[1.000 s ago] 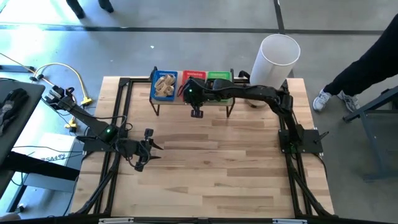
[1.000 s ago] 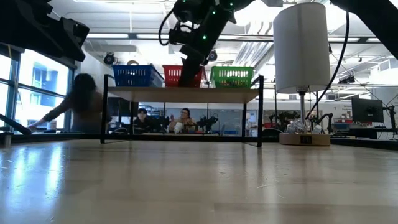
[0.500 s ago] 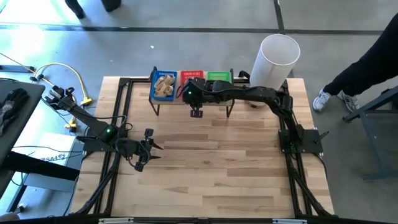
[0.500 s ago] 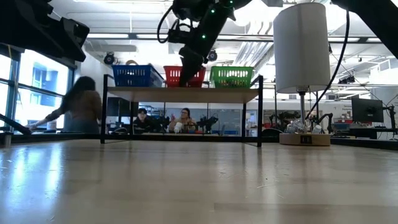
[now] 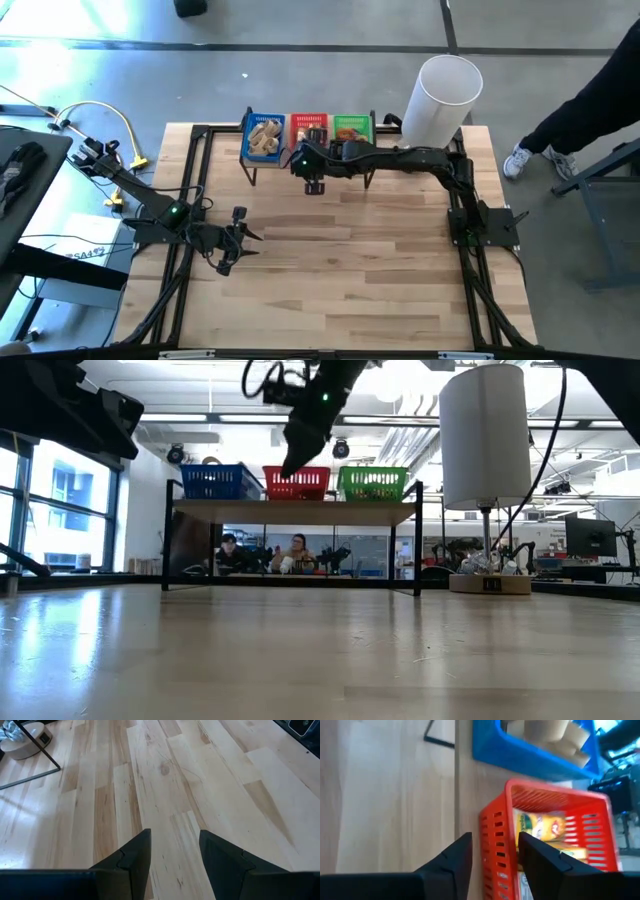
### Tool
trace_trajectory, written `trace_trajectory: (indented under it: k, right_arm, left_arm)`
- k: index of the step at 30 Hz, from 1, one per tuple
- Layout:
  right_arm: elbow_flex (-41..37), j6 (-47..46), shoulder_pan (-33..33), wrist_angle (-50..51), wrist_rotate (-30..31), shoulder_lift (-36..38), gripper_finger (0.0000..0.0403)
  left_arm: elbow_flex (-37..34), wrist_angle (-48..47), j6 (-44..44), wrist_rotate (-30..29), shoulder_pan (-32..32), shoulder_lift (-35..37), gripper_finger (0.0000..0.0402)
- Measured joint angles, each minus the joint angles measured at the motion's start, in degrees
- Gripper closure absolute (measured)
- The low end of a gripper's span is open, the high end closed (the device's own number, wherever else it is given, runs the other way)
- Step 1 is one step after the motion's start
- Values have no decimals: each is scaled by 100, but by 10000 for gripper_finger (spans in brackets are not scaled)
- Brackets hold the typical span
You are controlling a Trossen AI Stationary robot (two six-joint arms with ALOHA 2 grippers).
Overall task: Pick & Place Office Desk Supplies
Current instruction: Put the red bin on the shelf, then return to Home Position
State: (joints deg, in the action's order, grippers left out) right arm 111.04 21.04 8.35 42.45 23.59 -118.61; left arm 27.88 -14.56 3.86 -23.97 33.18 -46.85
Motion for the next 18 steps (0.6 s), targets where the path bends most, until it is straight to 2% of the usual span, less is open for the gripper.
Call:
trace_trajectory:
  k: [7,13,18]
  right_arm:
    - [0,174,-282,-69,213,380,262]
    - [1,226,-700,129,849,752,265]
    - [0,64,-1278,1075,1615,1108,270]
  left_arm:
    - [0,2,1,-13,-2,0,242]
    - [0,5,51,-13,-2,2,242]
    - [-2,67,644,-11,-9,2,248]
